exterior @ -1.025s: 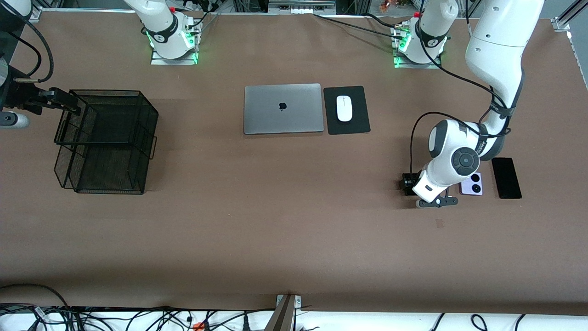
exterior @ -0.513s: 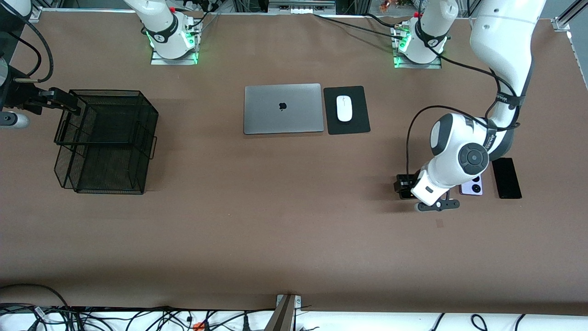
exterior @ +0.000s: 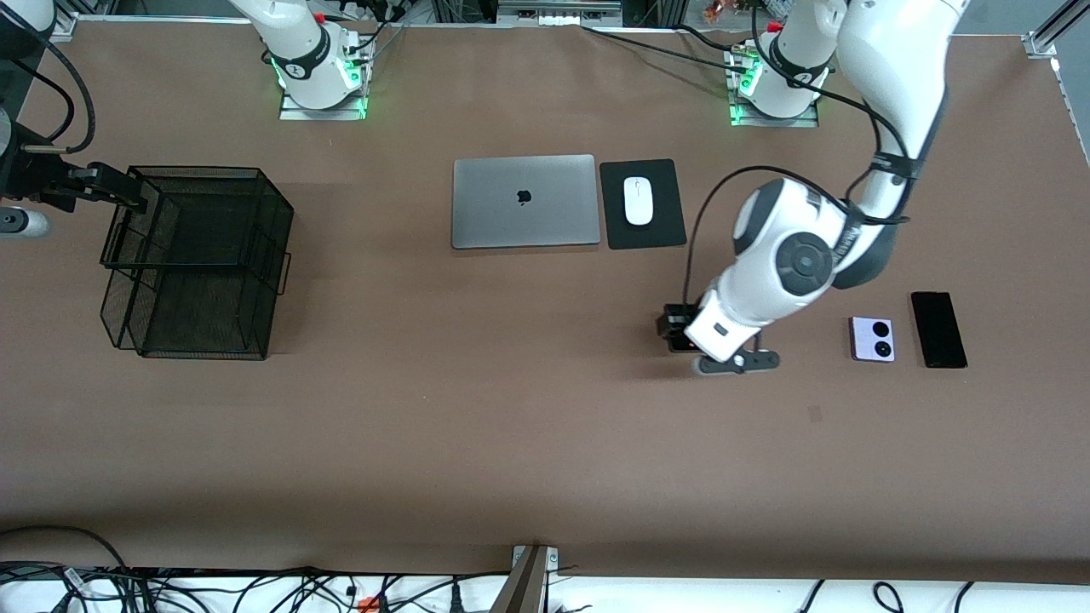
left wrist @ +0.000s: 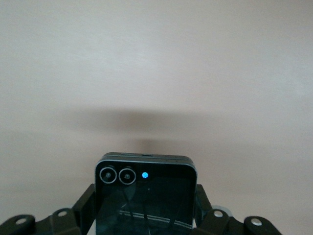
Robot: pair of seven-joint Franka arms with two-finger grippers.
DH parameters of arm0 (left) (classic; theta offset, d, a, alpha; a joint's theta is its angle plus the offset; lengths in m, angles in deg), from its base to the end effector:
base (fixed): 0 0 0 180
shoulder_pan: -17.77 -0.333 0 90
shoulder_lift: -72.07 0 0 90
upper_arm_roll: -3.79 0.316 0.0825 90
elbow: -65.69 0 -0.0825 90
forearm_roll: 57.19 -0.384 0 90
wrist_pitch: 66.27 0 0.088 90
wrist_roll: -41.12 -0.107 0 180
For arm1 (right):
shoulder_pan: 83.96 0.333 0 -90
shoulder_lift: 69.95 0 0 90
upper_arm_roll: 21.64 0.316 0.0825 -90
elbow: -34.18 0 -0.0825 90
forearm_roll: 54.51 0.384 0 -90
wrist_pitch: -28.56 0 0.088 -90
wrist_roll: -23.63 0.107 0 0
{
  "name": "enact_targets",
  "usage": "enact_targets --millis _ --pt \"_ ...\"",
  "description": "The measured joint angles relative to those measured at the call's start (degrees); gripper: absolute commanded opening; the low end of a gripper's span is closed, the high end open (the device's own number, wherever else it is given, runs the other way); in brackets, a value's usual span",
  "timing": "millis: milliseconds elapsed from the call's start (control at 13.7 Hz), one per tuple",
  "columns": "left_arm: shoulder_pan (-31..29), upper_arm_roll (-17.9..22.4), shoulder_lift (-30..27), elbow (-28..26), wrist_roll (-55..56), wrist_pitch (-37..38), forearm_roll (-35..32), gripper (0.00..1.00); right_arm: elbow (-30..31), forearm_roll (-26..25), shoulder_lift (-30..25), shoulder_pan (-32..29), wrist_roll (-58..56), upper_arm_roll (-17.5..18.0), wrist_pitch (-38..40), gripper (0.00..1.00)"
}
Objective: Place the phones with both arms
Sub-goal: 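Carry the black flip phone with the left gripper beside the laptop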
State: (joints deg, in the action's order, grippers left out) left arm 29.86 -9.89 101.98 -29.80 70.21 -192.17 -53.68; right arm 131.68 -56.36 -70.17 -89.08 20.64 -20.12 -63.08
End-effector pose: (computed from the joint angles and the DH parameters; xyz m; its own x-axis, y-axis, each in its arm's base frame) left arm 0.6186 -0.2804 0.3132 0.9905 0.1196 -0.0677 0.1289 -0.9796 0.1542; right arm 0.5484 -0.0379 0.5674 0.9950 -0.0094 -0.0998 -0.0068 -0.9996 0.0270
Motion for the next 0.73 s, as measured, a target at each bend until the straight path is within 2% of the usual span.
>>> enact_targets --millis 293,732 --pt "6.7 0.0 2.8 5.9 8.2 0.1 0.0 0.00 0.0 0.0 0.0 0.0 0.0 0.0 0.0 1.00" --pt "14.7 0.8 12.4 16.5 12.7 0.0 0.0 0.00 0.0 0.0 0.2 0.0 0.0 -0.8 0.0 1.00"
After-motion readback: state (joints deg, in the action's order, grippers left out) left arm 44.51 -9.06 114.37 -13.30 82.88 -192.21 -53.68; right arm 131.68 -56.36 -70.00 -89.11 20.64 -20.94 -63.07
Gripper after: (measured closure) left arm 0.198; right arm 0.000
